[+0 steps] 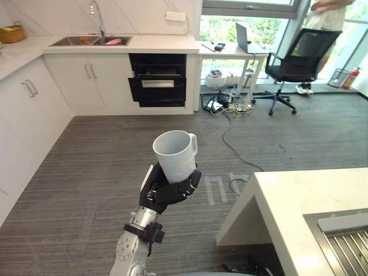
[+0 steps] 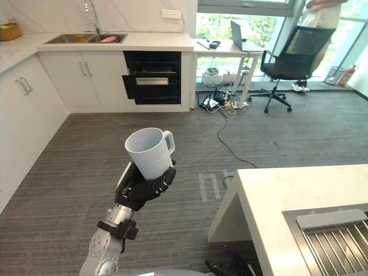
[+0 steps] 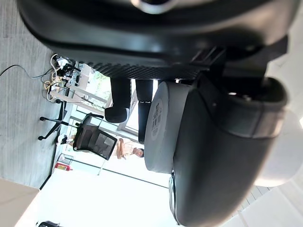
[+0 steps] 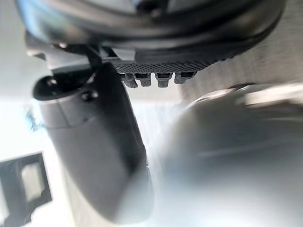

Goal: Walk over to the sink, pick up the cup, carry it to the dishwasher, place the cup inside the dishwasher, then close the dishwasher door

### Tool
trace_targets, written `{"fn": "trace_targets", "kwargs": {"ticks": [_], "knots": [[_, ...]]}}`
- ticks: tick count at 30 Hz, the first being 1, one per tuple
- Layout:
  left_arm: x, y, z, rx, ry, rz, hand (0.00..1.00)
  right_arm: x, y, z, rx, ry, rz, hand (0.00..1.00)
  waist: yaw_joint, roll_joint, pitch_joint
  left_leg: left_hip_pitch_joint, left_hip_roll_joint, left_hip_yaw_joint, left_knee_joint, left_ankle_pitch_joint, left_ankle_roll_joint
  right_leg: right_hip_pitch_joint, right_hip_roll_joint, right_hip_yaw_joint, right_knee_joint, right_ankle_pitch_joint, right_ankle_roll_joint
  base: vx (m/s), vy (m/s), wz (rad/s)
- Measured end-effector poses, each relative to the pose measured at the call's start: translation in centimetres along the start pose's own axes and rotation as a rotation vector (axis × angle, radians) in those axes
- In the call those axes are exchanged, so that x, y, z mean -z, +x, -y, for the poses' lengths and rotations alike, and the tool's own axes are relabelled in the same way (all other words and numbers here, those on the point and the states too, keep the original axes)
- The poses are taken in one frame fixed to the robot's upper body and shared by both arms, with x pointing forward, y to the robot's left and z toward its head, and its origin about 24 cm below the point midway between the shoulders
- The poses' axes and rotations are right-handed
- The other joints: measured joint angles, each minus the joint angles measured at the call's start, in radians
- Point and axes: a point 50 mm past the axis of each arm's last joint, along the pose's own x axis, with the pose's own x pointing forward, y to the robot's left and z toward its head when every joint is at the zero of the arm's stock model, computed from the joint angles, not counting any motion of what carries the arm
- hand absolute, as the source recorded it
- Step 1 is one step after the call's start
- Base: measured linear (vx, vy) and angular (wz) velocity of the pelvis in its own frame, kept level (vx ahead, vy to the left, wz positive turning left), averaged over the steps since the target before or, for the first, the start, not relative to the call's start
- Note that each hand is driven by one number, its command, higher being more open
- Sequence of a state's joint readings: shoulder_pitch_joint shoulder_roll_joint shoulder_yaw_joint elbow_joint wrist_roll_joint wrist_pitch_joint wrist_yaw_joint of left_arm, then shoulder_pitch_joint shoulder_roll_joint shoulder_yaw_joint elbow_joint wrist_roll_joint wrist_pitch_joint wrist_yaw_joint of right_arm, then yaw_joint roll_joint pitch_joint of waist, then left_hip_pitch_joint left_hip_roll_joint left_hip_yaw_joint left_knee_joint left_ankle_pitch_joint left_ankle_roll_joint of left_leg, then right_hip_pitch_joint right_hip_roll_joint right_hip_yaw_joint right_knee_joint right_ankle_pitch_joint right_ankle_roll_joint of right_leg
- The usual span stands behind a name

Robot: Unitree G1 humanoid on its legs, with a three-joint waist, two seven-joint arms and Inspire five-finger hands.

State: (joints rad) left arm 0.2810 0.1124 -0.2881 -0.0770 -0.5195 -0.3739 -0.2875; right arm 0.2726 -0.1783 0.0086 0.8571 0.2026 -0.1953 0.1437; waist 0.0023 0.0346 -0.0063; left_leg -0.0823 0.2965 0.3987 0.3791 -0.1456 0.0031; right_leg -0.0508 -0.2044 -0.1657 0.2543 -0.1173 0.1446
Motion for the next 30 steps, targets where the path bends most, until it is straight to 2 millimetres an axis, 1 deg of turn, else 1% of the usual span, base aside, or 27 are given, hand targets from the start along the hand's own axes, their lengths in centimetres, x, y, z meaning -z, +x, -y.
{"fn": "trace_targets", "kwargs": {"ticks": [1,2,3,4,5,6,8,10,11,12,13,14,15,16,17,18,19,20,22,23,24,26,28,29,30], "knots": [[0.0,0.0,-0.1,-0.005,0.000,0.000,0.00,-0.5,0.4,-0.2,-0.003,0.001,0.006,1.00,-0.005,-0.008,-0.005,0.007,-0.030,0.001,-0.050,0.011,-0.022,-0.012,-0.023,0.010,0.018,-0.001,0.010,-0.06,0.312,0.73],[-0.1,-0.1,-0.4,-0.011,0.006,-0.004,0.00,-1.1,0.9,-0.7,-0.015,0.001,0.013,1.00,-0.017,-0.024,-0.007,0.026,-0.086,0.023,-0.121,0.029,0.005,-0.012,-0.040,0.040,0.010,-0.006,0.015,0.01,0.140,0.87],[-0.1,-0.1,-0.5,-0.016,0.006,-0.007,0.00,-1.6,1.2,-1.1,-0.031,0.001,0.028,1.00,-0.025,-0.028,-0.004,0.062,-0.116,0.070,-0.176,0.046,0.024,0.022,-0.062,0.058,-0.031,-0.003,0.017,0.01,0.092,0.94],[-0.1,-0.1,-0.5,-0.014,0.004,-0.007,0.00,-1.7,1.2,-1.2,-0.036,0.000,0.029,1.00,-0.029,-0.027,0.001,0.074,-0.128,0.084,-0.193,0.064,0.021,0.041,-0.074,0.054,-0.046,0.004,0.021,0.01,0.069,0.92],[0.1,0.0,-0.3,-0.011,-0.005,-0.010,0.00,-1.5,1.2,-1.3,-0.044,-0.004,0.018,1.00,-0.021,-0.019,0.005,0.083,-0.152,0.080,-0.217,0.102,-0.006,0.063,-0.094,0.041,-0.060,0.013,0.034,-0.01,0.117,0.58],[0.2,-0.1,-0.2,-0.008,-0.009,-0.017,0.00,-1.3,1.3,-1.8,-0.061,-0.016,0.006,1.00,-0.007,-0.013,0.004,0.089,-0.174,0.078,-0.234,0.107,-0.007,0.074,-0.110,0.041,-0.075,0.018,0.040,-0.01,0.136,0.42],[0.3,-0.1,0.1,0.000,-0.025,-0.024,0.00,-1.1,1.4,-2.6,-0.096,-0.039,-0.003,1.00,-0.006,-0.015,0.005,0.086,-0.192,0.073,-0.245,0.114,-0.015,0.092,-0.121,0.035,-0.105,0.031,0.047,0.02,0.100,0.15],[0.7,-0.2,0.3,0.021,-0.028,-0.047,0.00,-1.0,1.4,-3.2,-0.105,-0.027,-0.005,1.00,-0.019,-0.020,0.008,0.101,-0.217,0.061,-0.282,0.129,-0.018,0.105,-0.129,0.027,-0.132,0.034,0.042,0.04,0.056,0.12],[1.2,-0.3,0.6,0.043,-0.029,-0.080,0.00,-1.0,1.4,-3.2,-0.102,-0.024,-0.005,1.00,-0.024,-0.024,0.010,0.120,-0.238,0.058,-0.314,0.138,-0.008,0.111,-0.138,0.027,-0.137,0.033,0.029,0.04,0.050,0.06],[1.6,-0.3,0.7,0.052,-0.032,-0.100,0.00,-1.0,1.4,-3.1,-0.099,-0.024,-0.005,1.00,-0.025,-0.025,0.010,0.130,-0.246,0.058,-0.328,0.144,-0.009,0.114,-0.143,0.029,-0.134,0.032,0.022,0.11,0.089,0.01],[2.2,-0.2,1.1,0.071,-0.039,-0.145,0.00,-1.0,1.4,-3.0,-0.097,-0.022,-0.004,1.00,-0.033,-0.030,0.013,0.144,-0.255,0.058,-0.340,0.146,-0.018,0.117,-0.151,0.038,-0.105,0.039,0.012,0.08,0.046,0.00],[2.4,-0.3,1.1,0.076,-0.036,-0.160,0.00,-1.1,1.4,-3.0,-0.096,-0.019,-0.003,1.00,-0.038,-0.030,0.015,0.149,-0.251,0.055,-0.347,0.144,-0.017,0.107,-0.151,0.047,-0.073,0.041,0.009,0.09,0.044,0.09],[2.8,-0.3,1.1,0.073,-0.029,-0.176,0.00,-1.3,1.5,-3.1,-0.101,-0.020,0.005,1.00,-0.045,-0.031,0.016,0.164,-0.249,0.047,-0.361,0.142,-0.013,0.073,-0.144,0.061,0.019,0.042,-0.019,0.04,0.022,0.17],[3.1,-0.3,1.0,0.065,-0.022,-0.185,0.00,-1.4,1.5,-3.0,-0.106,-0.024,0.010,1.00,-0.050,-0.025,0.021,0.180,-0.237,0.028,-0.364,0.137,-0.004,0.032,-0.119,0.092,0.101,0.022,-0.064,0.06,-0.020,0.37],[3.2,-0.4,0.7,0.055,-0.005,-0.196,0.00,-1.5,1.5,-3.3,-0.115,-0.026,0.017,1.00,-0.063,-0.010,0.023,0.182,-0.211,0.002,-0.363,0.138,-0.009,0.031,-0.054,0.150,0.111,-0.013,-0.051,0.05,-0.050,0.59],[3.3,-0.4,0.2,0.045,0.016,-0.202,0.00,-1.7,1.5,-3.6,-0.127,-0.041,0.028,1.00,-0.071,-0.022,0.024,0.177,-0.195,-0.028,-0.364,0.142,-0.010,0.038,0.014,0.173,0.060,-0.026,-0.063,0.04,-0.113,0.87],[2.8,-0.4,-0.6,0.036,0.052,-0.190,0.00,-1.6,1.4,-4.3,-0.153,-0.052,0.037,1.00,-0.072,-0.073,0.043,0.177,-0.212,-0.058,-0.365,0.153,-0.026,0.047,0.055,0.168,0.000,-0.011,-0.092,0.04,-0.140,0.95],[3.1,-0.7,-1.1,0.005,0.062,-0.201,0.00,-1.3,1.3,-4.4,-0.162,-0.072,0.026,1.00,-0.070,-0.086,0.050,0.184,-0.222,-0.084,-0.380,0.164,-0.029,0.056,0.051,0.164,0.007,-0.030,-0.068,0.09,-0.125,0.80],[3.4,-1.2,-1.8,-0.033,0.071,-0.219,0.00,-1.3,1.2,-4.1,-0.152,-0.093,0.035,1.00,-0.067,-0.082,0.047,0.181,-0.223,-0.109,-0.395,0.181,-0.030,0.069,0.052,0.128,-0.021,-0.032,-0.063,0.10,-0.074,0.51],[3.5,-1.4,-2.1,-0.058,0.076,-0.226,0.00,-1.5,1.2,-3.9,-0.147,-0.110,0.048,1.00,-0.062,-0.080,0.049,0.182,-0.214,-0.118,-0.411,0.189,-0.033,0.085,0.056,0.105,-0.045,-0.032,-0.062,0.09,-0.069,0.35],[3.4,-1.5,-2.2,-0.069,0.078,-0.225,0.00,-1.7,1.2,-3.7,-0.147,-0.142,0.055,1.00,-0.044,-0.071,0.051,0.180,-0.211,-0.117,-0.420,0.197,-0.043,0.094,0.065,0.102,-0.064,-0.024,-0.058,0.09,-0.064,0.25],[3.3,-1.5,-2.3,-0.073,0.086,-0.212,0.00,-2.0,1.4,-3.4,-0.133,-0.172,0.060,1.00,-0.037,-0.060,0.053,0.167,-0.204,-0.129,-0.423,0.200,-0.047,0.112,0.073,0.081,-0.104,-0.009,-0.060,0.10,-0.042,0.23],[3.1,-1.4,-2.2,-0.061,0.099,-0.202,0.00,-2.1,1.4,-3.3,-0.117,-0.178,0.061,1.00,-0.033,-0.057,0.053,0.159,-0.203,-0.140,-0.430,0.218,-0.074,0.125,0.074,0.059,-0.131,-0.004,-0.060,0.11,-0.036,0.32],[2.9,-1.4,-2.2,-0.053,0.099,-0.197,0.00,-2.1,1.4,-3.4,-0.112,-0.178,0.060,1.00,-0.030,-0.057,0.053,0.156,-0.203,-0.140,-0.430,0.223,-0.082,0.134,0.073,0.048,-0.140,-0.002,-0.059,0.13,-0.033,0.26],[2.8,-1.3,-2.1,-0.046,0.100,-0.189,0.00,-2.1,1.5,-3.5,-0.106,-0.176,0.058,1.00,-0.027,-0.057,0.053,0.156,-0.199,-0.139,-0.430,0.223,-0.082,0.141,0.072,0.044,-0.147,-0.002,-0.059,0.11,-0.032,0.22]]}}
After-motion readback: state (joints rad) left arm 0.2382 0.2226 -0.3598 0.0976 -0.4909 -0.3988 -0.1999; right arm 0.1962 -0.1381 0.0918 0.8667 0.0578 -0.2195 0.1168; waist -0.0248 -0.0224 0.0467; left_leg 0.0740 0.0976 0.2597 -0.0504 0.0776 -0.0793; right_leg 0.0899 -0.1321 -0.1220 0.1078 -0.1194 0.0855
